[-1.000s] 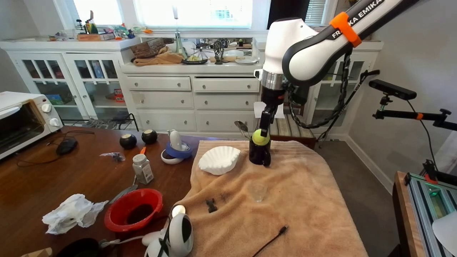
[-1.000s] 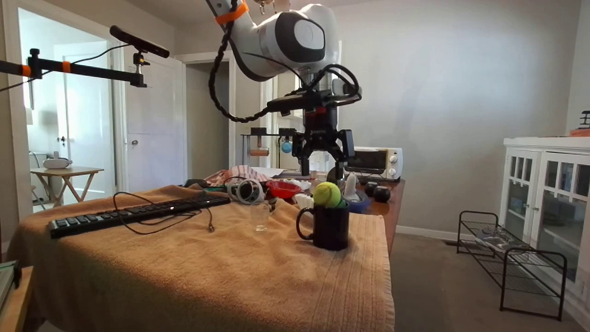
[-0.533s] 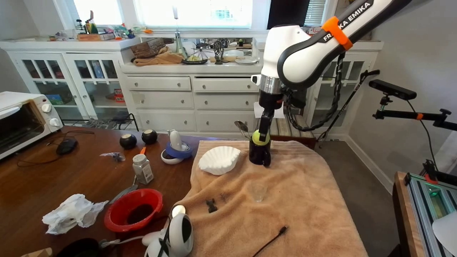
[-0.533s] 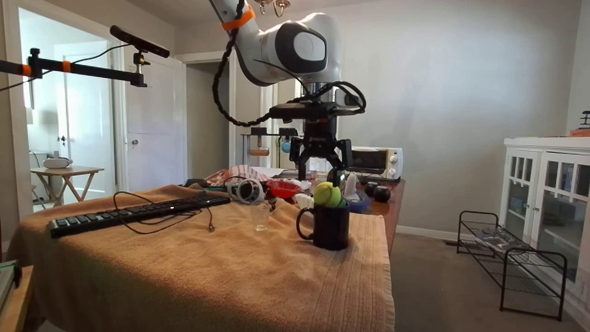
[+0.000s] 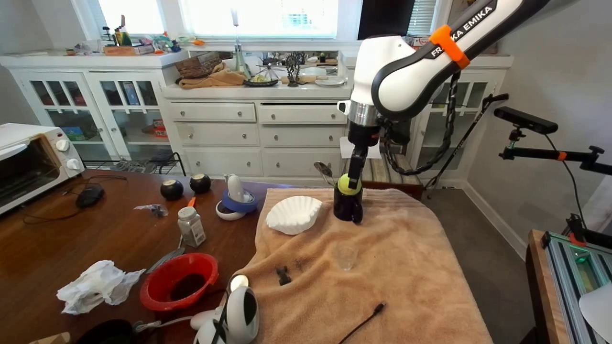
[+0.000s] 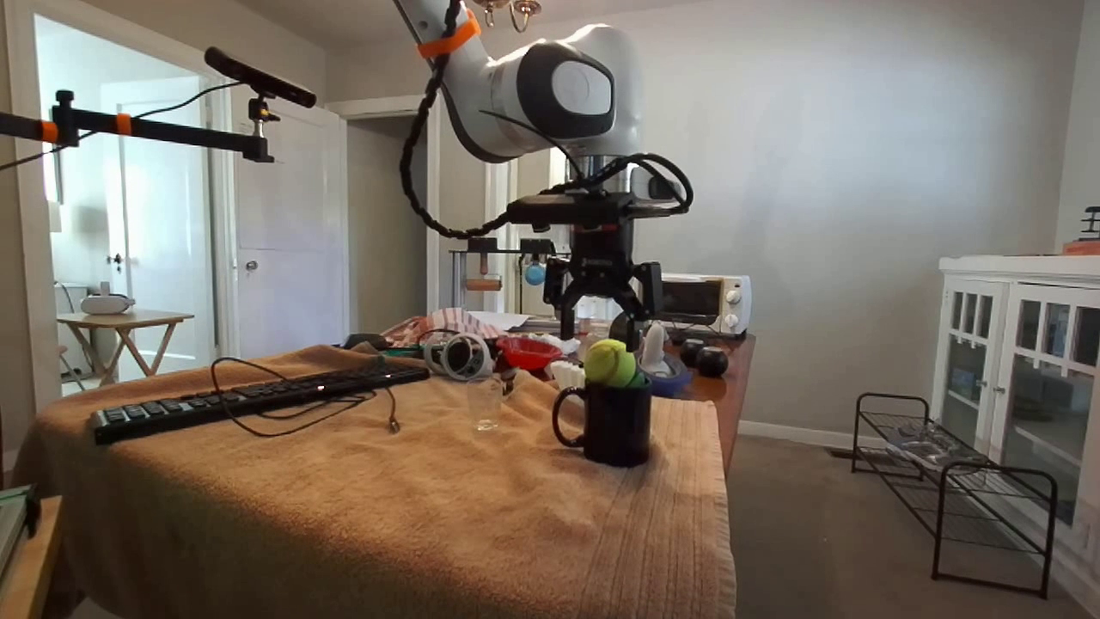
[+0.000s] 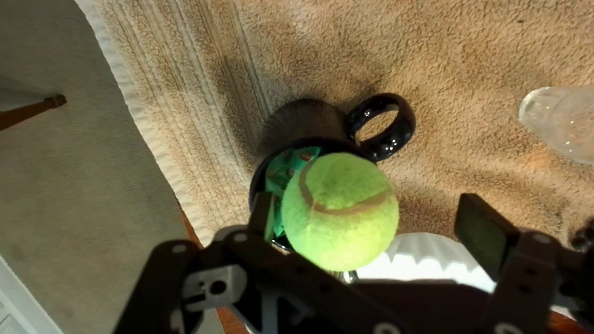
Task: Put the glass cup in an upright position and put the green ball on the glass cup
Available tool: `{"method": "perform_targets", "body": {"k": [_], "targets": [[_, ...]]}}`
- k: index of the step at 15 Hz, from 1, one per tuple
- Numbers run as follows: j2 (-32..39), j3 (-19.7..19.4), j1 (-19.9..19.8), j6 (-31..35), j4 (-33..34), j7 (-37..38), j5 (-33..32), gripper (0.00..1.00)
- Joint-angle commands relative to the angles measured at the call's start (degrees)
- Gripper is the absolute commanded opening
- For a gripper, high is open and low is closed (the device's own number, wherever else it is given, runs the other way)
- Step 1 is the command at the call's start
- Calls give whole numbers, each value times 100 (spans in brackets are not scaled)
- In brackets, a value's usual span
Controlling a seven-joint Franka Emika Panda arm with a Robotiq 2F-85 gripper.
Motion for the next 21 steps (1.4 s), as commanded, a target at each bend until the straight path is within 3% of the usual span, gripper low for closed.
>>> {"method": "perform_targets", "body": {"k": [1, 4, 5, 6, 10, 13, 17, 21], "targets": [[267, 31, -79, 150, 170, -152, 23, 100], [380, 63, -100, 191, 223, -224, 39, 100], [408, 66, -99, 191, 244, -216, 33, 90], [427, 68, -95, 194, 259, -207, 21, 73], [459, 74, -108, 230, 279, -202, 13, 42], [362, 75, -82, 112, 263, -138, -13, 40], [-447, 347, 43, -509, 8, -315, 128, 40], [-775, 628, 136, -1493, 150, -984, 921, 40]]}}
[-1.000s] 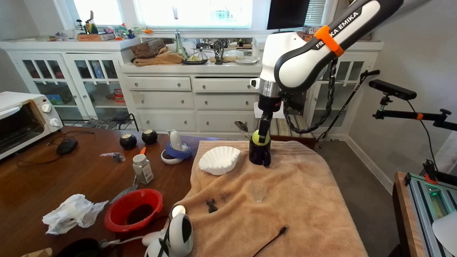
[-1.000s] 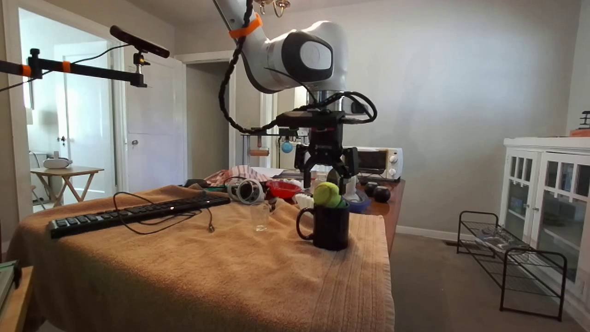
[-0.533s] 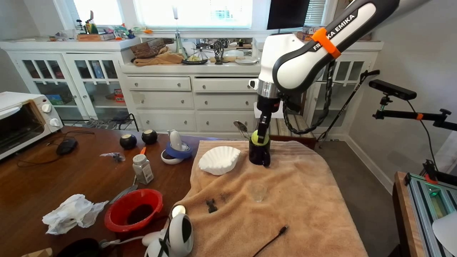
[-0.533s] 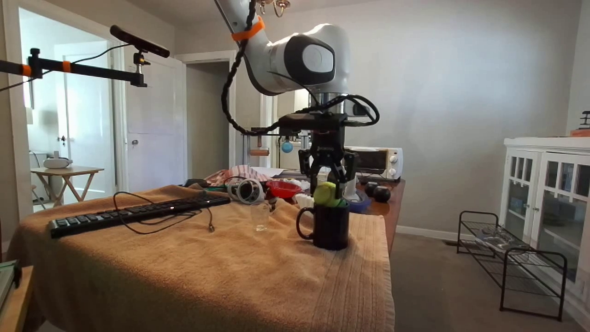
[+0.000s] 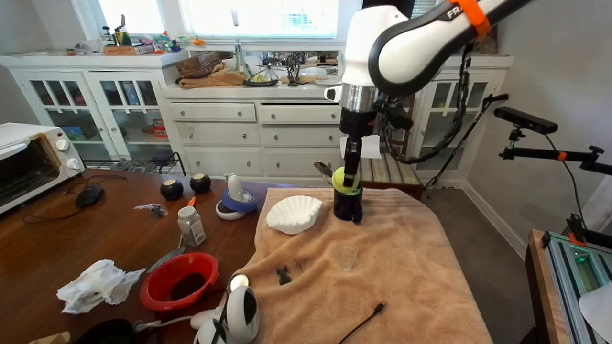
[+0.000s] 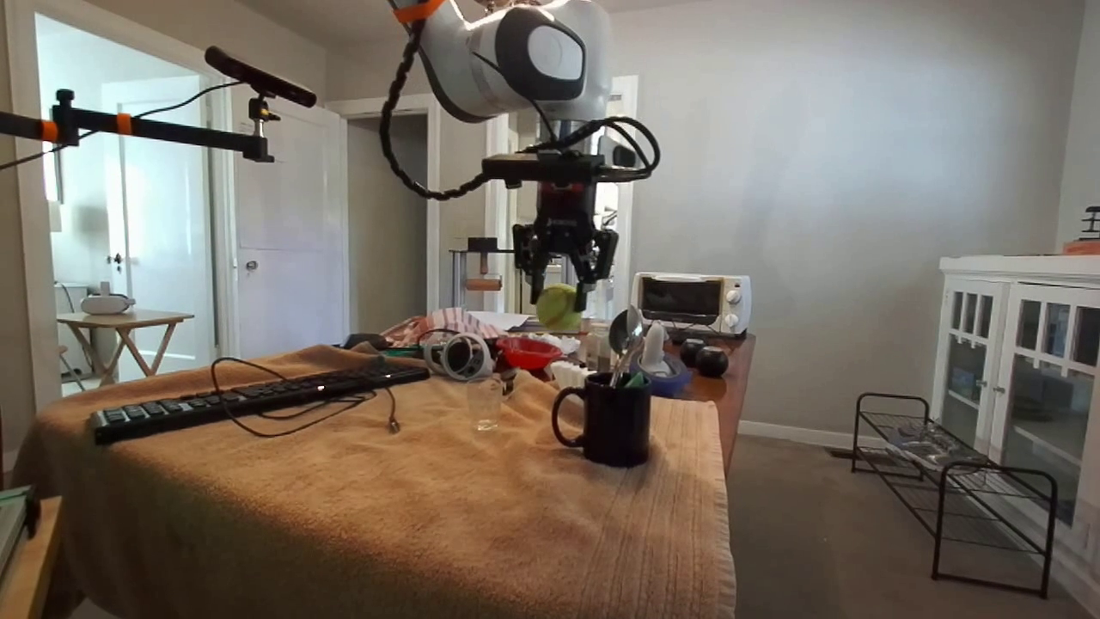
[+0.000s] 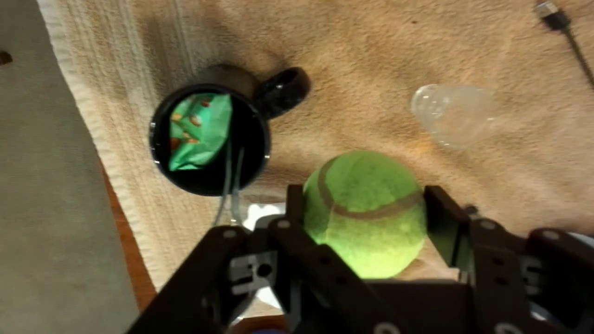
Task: Put the glass cup in an upright position and put the green ball on the glass cup
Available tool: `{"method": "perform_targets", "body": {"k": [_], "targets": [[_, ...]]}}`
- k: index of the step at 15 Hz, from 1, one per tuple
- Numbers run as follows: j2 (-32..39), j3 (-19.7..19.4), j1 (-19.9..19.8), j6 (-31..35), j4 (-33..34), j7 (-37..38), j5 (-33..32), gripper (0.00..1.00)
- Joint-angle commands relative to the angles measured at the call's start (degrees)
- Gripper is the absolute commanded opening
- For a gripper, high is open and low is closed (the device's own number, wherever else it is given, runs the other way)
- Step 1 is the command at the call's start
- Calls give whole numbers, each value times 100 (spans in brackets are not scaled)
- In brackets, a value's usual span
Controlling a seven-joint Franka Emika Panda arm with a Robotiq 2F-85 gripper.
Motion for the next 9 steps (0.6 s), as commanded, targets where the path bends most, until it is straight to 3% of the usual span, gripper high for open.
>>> {"method": "perform_targets", "body": {"k": [1, 4, 9], "targets": [[-321, 101, 93, -836, -35, -650, 772, 40], [-232, 20, 165, -1209, -18, -745, 863, 40], [259, 25, 155, -962, -115, -1281, 881, 40]]}}
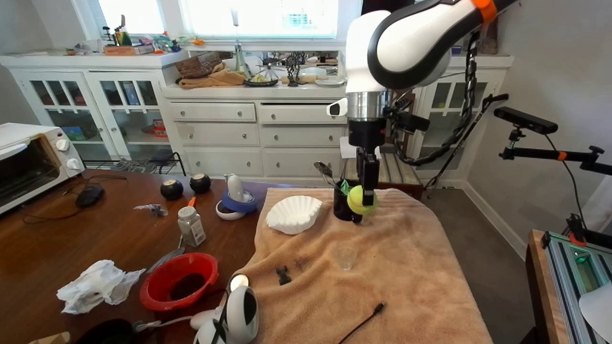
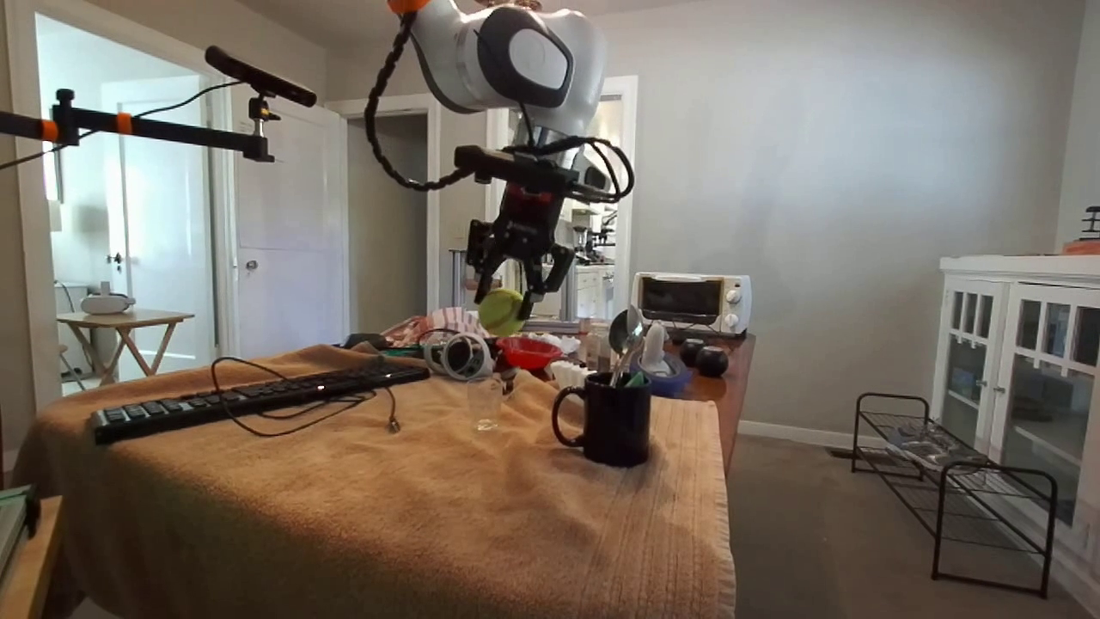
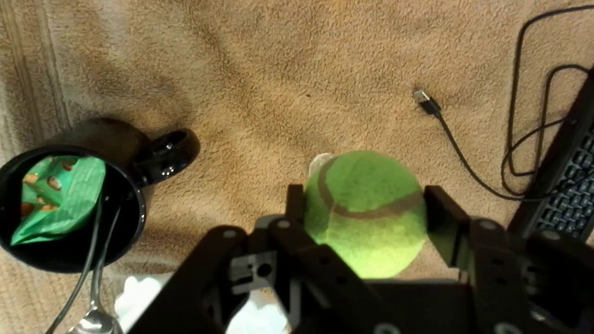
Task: Put the glass cup in an upright position and put the green ball on the glass cup
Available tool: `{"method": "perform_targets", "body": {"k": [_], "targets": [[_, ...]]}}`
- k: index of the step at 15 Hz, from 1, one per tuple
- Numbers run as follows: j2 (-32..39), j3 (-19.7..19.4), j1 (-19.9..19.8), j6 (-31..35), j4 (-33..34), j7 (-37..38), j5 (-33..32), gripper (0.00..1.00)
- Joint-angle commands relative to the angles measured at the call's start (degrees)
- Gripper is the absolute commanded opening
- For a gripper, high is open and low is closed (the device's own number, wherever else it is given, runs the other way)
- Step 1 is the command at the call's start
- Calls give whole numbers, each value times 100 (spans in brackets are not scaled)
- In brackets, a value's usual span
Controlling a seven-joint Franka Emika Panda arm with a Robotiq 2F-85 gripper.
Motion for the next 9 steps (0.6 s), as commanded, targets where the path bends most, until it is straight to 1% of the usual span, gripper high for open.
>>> {"method": "perform_targets", "body": {"k": [1, 3, 5, 7, 8, 9], "targets": [[406, 16, 33, 24, 16, -435, 115, 40], [559, 80, 29, -60, 28, -613, 96, 40], [694, 131, 25, 15, 48, -745, 65, 40], [777, 205, 17, 274, 70, -906, 165, 40], [797, 248, -19, 220, 136, -1009, 281, 40], [707, 175, 16, 139, 38, -762, 53, 65]]}}
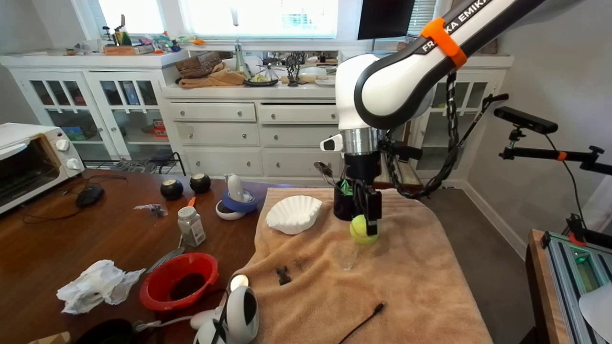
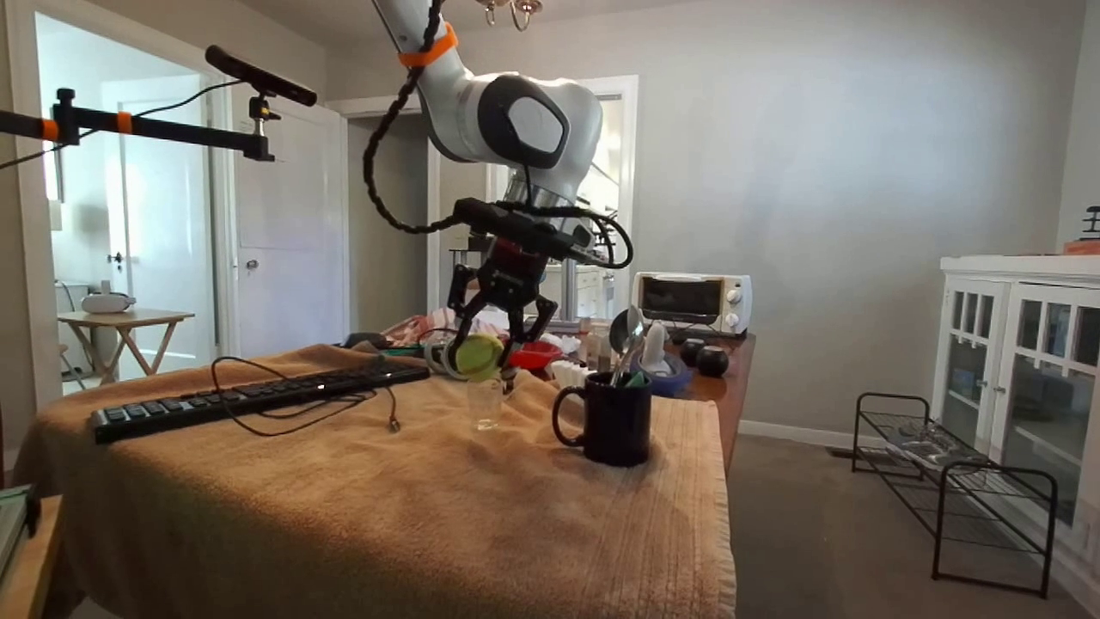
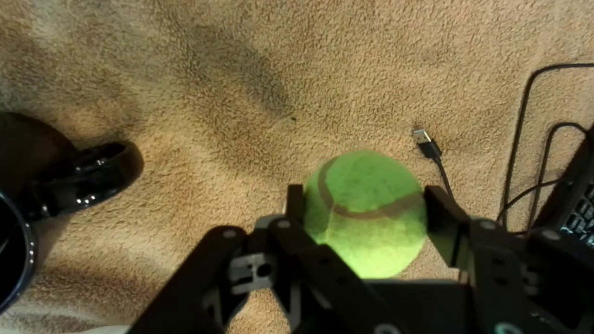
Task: Put the glass cup in an upright position and put the green ball on the glass cup
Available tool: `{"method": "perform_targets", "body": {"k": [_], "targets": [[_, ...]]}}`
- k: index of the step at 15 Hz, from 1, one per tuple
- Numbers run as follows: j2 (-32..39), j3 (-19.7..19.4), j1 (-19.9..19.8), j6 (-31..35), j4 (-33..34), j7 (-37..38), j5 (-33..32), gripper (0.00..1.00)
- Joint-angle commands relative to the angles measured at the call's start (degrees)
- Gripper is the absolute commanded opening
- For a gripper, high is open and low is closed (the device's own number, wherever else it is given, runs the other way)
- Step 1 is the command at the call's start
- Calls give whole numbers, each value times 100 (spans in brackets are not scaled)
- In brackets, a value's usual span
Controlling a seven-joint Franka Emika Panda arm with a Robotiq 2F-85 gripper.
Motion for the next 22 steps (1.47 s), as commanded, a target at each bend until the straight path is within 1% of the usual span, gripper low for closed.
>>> {"method": "perform_targets", "body": {"k": [1, 3, 4, 8, 16, 22], "targets": [[20, 9, 11, 1, 35, -52, 43, 65], [24, 21, 12, 2, 64, -93, 69, 65], [24, 21, 11, 2, 74, -98, 71, 40], [221, 85, 46, 183, 127, -134, 156, 40], [456, 229, 49, 634, 242, -173, 117, 40], [558, 334, 46, 612, 365, -151, 132, 40]]}}
